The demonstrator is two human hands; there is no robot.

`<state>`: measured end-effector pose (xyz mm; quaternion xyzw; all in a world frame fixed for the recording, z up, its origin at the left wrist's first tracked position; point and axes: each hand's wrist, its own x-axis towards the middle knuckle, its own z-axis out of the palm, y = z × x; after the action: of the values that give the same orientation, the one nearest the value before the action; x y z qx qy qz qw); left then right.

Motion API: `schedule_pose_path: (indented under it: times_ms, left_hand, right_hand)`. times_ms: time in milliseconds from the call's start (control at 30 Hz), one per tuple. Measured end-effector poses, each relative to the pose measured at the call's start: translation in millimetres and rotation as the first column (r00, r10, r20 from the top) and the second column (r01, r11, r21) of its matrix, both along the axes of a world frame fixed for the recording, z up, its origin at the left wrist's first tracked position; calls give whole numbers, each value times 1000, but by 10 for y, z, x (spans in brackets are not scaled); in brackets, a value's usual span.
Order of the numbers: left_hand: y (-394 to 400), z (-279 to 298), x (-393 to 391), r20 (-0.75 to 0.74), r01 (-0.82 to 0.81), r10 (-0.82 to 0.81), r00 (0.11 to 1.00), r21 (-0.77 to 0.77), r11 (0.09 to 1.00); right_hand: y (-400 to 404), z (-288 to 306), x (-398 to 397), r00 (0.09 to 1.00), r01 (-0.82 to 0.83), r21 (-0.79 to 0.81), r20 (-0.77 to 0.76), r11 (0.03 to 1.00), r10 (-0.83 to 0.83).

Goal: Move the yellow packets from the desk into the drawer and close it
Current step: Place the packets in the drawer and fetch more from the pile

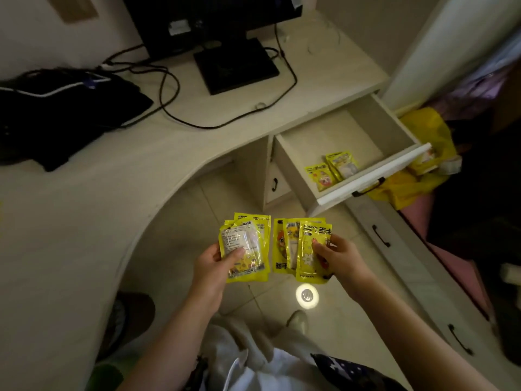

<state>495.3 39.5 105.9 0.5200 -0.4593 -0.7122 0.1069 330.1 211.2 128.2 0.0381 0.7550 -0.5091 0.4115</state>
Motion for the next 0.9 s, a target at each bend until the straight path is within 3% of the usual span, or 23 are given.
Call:
schedule_pose_path:
  times_ms: [367, 900]
  left_hand:
    - [925, 14, -1285, 3, 87, -87, 996, 15, 996]
    - [405, -189, -3104, 8, 68, -69, 998, 62, 996]
  right_hand:
    - [987, 26, -1084, 994, 107, 6, 6, 994, -107]
    - [643, -73, -2926, 987, 153, 68, -63, 986, -149]
